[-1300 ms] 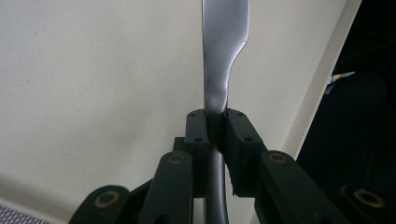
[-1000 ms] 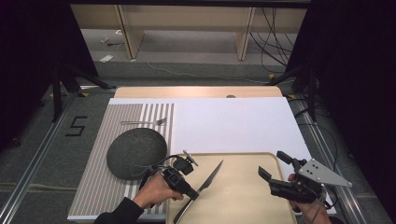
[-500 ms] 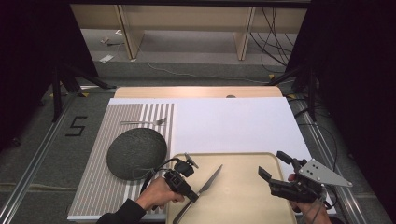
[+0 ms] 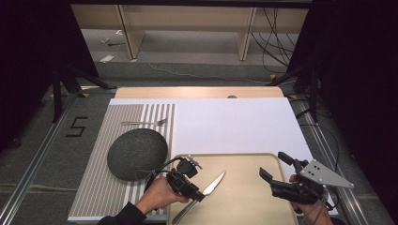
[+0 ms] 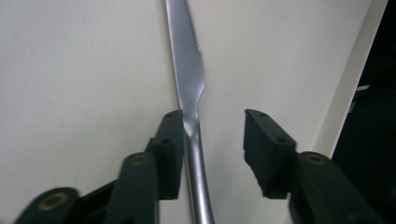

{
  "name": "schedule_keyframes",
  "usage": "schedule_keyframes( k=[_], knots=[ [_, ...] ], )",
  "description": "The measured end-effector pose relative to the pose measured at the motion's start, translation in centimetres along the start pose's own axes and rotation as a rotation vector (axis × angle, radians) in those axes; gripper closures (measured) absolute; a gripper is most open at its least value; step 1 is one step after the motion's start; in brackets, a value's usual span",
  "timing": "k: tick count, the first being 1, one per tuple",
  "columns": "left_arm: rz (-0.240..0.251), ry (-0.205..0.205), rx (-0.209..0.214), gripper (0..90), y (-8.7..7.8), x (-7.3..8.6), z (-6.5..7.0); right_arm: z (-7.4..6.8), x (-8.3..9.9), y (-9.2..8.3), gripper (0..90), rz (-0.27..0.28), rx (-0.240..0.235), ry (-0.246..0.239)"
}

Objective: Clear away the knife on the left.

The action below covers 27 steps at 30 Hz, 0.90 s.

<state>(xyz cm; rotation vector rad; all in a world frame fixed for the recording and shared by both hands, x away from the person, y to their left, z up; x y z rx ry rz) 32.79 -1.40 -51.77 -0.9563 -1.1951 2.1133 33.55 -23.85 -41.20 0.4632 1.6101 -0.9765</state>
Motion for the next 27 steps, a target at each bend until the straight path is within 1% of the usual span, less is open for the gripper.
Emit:
schedule_keyframes(
  k=[1,2,3,4,5,7,8,12,13,15,19,21,23,27],
  knots=[
    [0.007,0.051,-0.03,52.6,0.1,-0.2,0.4,0.0,0.0,0.0,19.0,0.0,0.0,0.0],
    [0.015,0.081,-0.04,51.5,0.1,-0.3,0.6,0.0,0.0,0.0,19.1,0.001,0.0,0.0],
    [0.033,0.111,-0.044,55.7,0.2,-0.5,0.9,0.0,0.0,0.0,19.1,0.001,0.0,-0.001],
    [0.047,0.136,-0.05,61.9,0.3,-0.7,1.2,0.0,0.0,0.0,19.1,0.001,0.0,-0.001],
    [0.041,0.15,-0.055,64.5,0.4,-0.7,1.2,0.0,0.0,0.0,19.1,0.0,0.0,0.0],
    [0.02,0.162,-0.071,67.6,0.7,-0.8,1.2,0.0,0.0,0.0,19.1,0.0,0.0,-0.001],
    [0.014,0.168,-0.075,71.7,0.9,-0.9,1.1,0.0,0.0,0.0,19.1,0.0,0.0,-0.001],
    [-0.034,0.181,-0.091,81.9,1.7,-0.8,1.1,0.0,0.0,0.0,19.2,-0.001,0.0,-0.003],
    [-0.043,0.197,-0.095,84.2,1.9,-0.9,1.1,0.0,0.0,0.1,19.2,-0.001,0.0,-0.002],
    [-0.05,0.201,-0.103,88.1,2.3,-1.0,1.0,0.0,0.0,0.1,19.2,-0.003,0.0,-0.004],
    [-0.07,0.197,-0.109,89.4,3.0,-1.3,0.9,0.0,0.0,0.0,19.2,-0.004,-0.001,-0.005],
    [-0.084,0.202,-0.113,89.4,3.3,-1.4,0.8,0.0,0.1,0.0,19.2,-0.005,-0.001,-0.006],
    [-0.091,0.202,-0.125,89.5,3.5,-1.4,0.6,0.0,0.0,0.0,19.2,-0.004,-0.001,-0.006],
    [-0.092,0.189,-0.127,89.5,3.5,-1.5,0.3,-0.1,0.1,0.0,19.2,-0.005,-0.002,-0.006]
  ],
)
Point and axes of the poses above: each handheld gripper's, and its own axes: y roughly forward along the jaws, x roughly out of its underside, z roughly to its right, the point moved 9 cm from there along y, roughly forward along the jaws, and after that the axes turned 5 degrees about -z, right-handed, at the moved point
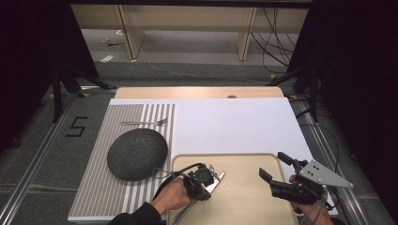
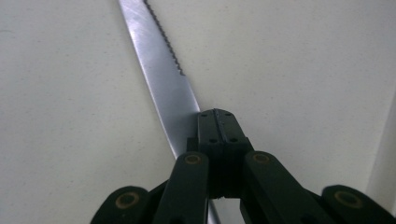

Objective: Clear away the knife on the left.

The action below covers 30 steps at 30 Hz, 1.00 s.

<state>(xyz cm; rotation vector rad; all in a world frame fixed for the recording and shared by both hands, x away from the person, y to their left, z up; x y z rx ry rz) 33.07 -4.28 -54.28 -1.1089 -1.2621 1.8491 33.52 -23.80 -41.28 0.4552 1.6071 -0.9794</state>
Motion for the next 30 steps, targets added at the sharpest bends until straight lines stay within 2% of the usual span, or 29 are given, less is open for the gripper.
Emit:
schedule_keyframes(
  k=[6,12,16,22,30],
  knots=[
    [-0.006,-0.003,-0.022,89.5,-0.2,0.3,-0.5,0.0,0.0,0.0,19.2,0.001,0.0,0.0],
    [-0.004,-0.032,-0.046,89.4,-0.6,1.0,-1.4,0.0,0.0,0.0,19.2,0.0,0.001,-0.002],
    [-0.001,-0.051,-0.053,89.5,-0.8,1.5,-1.8,0.0,0.0,0.0,19.2,0.001,0.001,-0.002],
    [0.011,-0.075,-0.041,89.5,-1.0,2.0,-2.2,0.0,0.0,0.0,19.3,0.001,0.001,-0.002],
    [0.01,-0.099,-0.059,89.5,-1.5,3.1,-3.0,0.0,0.0,0.0,19.2,-0.002,0.0,0.0]
  ],
)
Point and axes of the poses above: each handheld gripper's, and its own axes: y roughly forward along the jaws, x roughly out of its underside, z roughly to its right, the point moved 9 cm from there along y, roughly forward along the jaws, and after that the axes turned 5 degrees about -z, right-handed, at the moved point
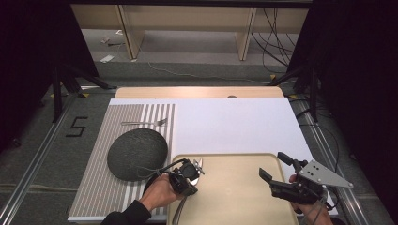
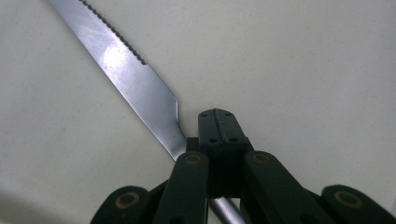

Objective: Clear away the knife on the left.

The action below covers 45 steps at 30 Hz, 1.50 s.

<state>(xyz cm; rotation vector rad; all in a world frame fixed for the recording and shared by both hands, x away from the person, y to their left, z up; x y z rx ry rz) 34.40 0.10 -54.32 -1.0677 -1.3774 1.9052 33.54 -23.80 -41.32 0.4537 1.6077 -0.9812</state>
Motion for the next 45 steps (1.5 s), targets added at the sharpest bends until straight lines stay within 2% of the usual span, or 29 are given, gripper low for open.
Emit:
schedule_keyframes(
  k=[11,26,45],
  knots=[
    [0.005,-0.032,-0.007,89.5,-0.7,1.9,-1.0,0.0,0.0,0.0,19.2,-0.003,0.002,-0.003],
    [0.012,-0.075,-0.001,89.5,-1.1,3.1,-1.5,0.0,0.0,0.0,19.3,-0.003,0.001,-0.001],
    [0.032,-0.085,0.017,87.3,-1.2,3.4,-1.5,-0.1,0.0,0.0,19.2,-0.003,-0.001,-0.003]
  ],
)
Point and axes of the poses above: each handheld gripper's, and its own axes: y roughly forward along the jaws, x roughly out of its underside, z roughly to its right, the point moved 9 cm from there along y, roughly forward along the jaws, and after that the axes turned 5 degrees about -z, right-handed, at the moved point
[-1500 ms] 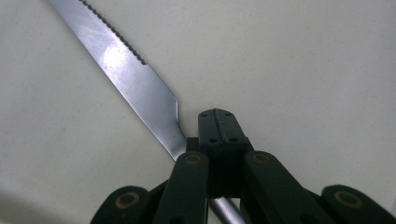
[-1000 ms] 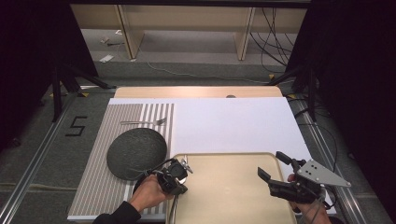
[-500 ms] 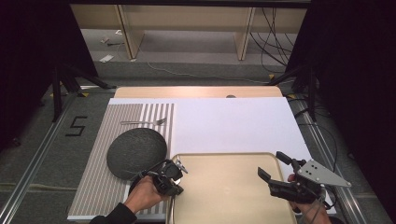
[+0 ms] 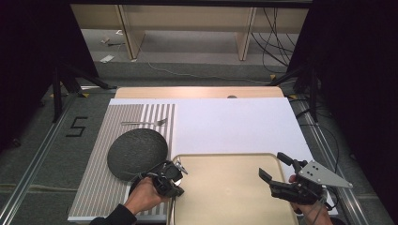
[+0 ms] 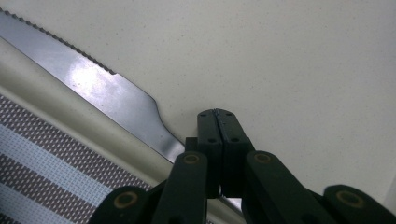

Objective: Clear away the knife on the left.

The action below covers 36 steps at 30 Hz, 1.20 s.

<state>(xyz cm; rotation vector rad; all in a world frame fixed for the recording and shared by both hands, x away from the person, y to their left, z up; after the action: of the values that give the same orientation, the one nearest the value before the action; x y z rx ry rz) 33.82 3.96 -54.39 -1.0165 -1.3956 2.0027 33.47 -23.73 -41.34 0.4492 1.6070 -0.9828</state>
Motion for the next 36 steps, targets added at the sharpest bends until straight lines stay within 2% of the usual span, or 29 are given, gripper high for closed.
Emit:
schedule_keyframes(
  k=[4,8,10,17,20,31,36],
  knots=[
    [0.025,-0.008,0.015,80.9,-0.3,-0.2,0.0,0.0,0.0,0.0,19.2,-0.001,-0.001,0.001],
    [0.062,-0.034,0.053,67.9,-0.9,-0.5,-0.1,0.0,0.0,0.1,19.3,0.0,-0.002,0.0],
    [0.07,-0.038,0.059,59.8,-1.0,-0.6,-0.1,-0.1,0.0,0.1,19.3,-0.001,-0.002,0.0],
    [0.137,-0.014,0.08,41.2,-1.5,-1.4,0.5,-0.1,0.0,0.1,19.2,-0.001,-0.003,-0.001],
    [0.166,-0.017,0.072,34.1,-1.8,-1.6,0.5,-0.1,0.0,0.1,19.2,-0.001,-0.004,-0.002],
    [0.3,-0.028,0.101,25.6,-3.6,-2.5,0.7,-0.1,0.1,0.1,19.2,-0.003,-0.003,-0.004],
    [0.392,-0.031,0.109,22.2,-4.6,-2.9,0.7,-0.2,0.1,0.1,19.2,-0.005,-0.004,0.0]
  ],
)
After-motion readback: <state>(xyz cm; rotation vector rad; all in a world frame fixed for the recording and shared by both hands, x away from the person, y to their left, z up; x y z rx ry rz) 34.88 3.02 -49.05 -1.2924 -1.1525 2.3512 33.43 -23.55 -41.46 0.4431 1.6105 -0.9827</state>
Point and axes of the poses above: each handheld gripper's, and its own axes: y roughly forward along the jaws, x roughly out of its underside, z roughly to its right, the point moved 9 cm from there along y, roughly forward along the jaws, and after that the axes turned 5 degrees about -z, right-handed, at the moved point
